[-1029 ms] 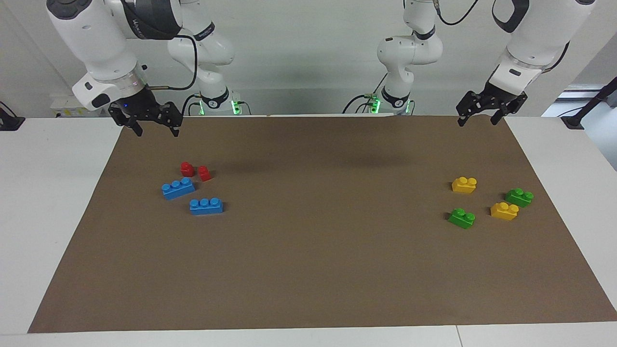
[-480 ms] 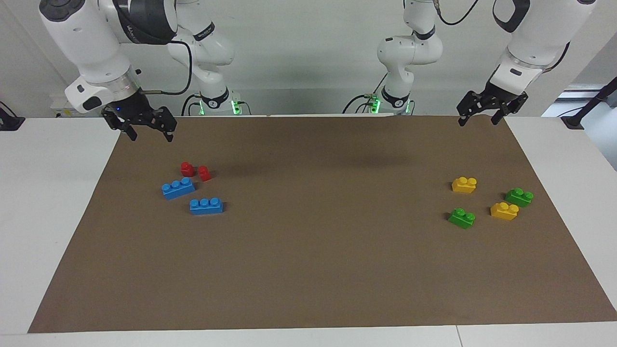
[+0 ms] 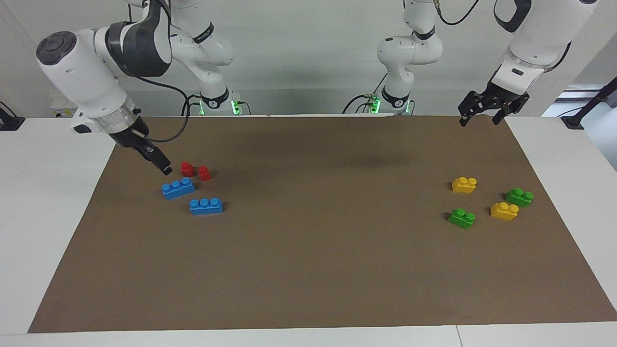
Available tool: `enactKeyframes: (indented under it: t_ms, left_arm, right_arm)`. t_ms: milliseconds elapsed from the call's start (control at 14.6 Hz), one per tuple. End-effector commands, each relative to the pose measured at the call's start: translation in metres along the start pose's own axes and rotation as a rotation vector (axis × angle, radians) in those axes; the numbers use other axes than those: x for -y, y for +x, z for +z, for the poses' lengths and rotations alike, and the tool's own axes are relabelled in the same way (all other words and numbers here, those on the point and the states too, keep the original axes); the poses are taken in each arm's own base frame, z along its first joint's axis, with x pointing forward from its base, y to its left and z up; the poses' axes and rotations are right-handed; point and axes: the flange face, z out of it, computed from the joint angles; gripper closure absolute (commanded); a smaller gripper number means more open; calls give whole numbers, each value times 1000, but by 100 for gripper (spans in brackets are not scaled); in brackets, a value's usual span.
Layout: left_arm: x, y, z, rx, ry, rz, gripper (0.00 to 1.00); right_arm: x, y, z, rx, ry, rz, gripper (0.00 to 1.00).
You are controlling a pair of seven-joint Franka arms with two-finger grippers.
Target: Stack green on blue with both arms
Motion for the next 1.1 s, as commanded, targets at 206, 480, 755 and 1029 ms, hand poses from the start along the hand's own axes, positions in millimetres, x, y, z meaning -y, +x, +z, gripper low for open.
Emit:
enactKeyframes:
  t_ms: [206,480,755,1029]
  left_arm:
    - [17,-10,7,-23,14,-80,0]
    - [5,2,23,-77,3,-303,0]
    - [-3,27,49,-121,-20,-574,0]
    - [-3,43,84,-145,-48,-759,0]
  right_arm:
    - [-3,32,35,181,103,559,3]
    - [-3,43,72,227,123,677,3]
    - [-8,40,124,223,101,677,3]
    - [-16,43,150,247,62,649,3]
